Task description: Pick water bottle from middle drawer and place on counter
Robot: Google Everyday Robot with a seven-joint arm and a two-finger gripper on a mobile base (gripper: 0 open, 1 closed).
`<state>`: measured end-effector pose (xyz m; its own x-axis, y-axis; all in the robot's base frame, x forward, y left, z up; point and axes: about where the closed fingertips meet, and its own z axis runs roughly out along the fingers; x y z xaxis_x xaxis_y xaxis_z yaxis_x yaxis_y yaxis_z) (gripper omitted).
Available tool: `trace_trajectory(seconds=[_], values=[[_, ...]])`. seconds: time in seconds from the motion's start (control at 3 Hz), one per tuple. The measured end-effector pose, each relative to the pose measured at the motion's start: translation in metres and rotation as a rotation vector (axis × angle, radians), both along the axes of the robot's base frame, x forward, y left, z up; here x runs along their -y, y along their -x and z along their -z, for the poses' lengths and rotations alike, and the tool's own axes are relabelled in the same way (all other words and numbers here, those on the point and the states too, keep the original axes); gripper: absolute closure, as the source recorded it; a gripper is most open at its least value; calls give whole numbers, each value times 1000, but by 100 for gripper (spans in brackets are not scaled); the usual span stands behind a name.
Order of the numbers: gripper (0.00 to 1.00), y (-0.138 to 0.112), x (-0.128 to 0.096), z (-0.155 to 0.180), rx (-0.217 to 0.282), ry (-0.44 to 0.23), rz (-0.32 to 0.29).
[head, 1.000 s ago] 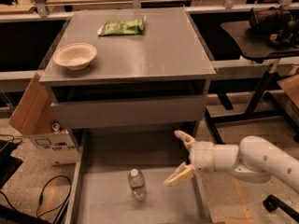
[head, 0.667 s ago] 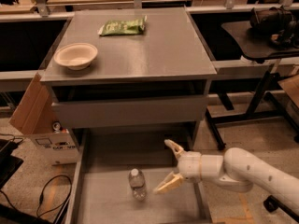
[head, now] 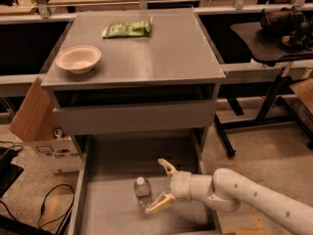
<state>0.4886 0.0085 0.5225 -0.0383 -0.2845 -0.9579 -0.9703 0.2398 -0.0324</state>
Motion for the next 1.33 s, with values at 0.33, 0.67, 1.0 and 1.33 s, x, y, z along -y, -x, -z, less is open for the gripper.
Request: trace_trajectory(seconds=[0.33,0.67,1.0,1.33], values=[[0,5,-22,19,-33,-51,-26],[18,9,-40,39,-91,-104,-59],[41,6,-48,53,-130,-150,-60],[65,-5,-54,60,-163,-162,-43]])
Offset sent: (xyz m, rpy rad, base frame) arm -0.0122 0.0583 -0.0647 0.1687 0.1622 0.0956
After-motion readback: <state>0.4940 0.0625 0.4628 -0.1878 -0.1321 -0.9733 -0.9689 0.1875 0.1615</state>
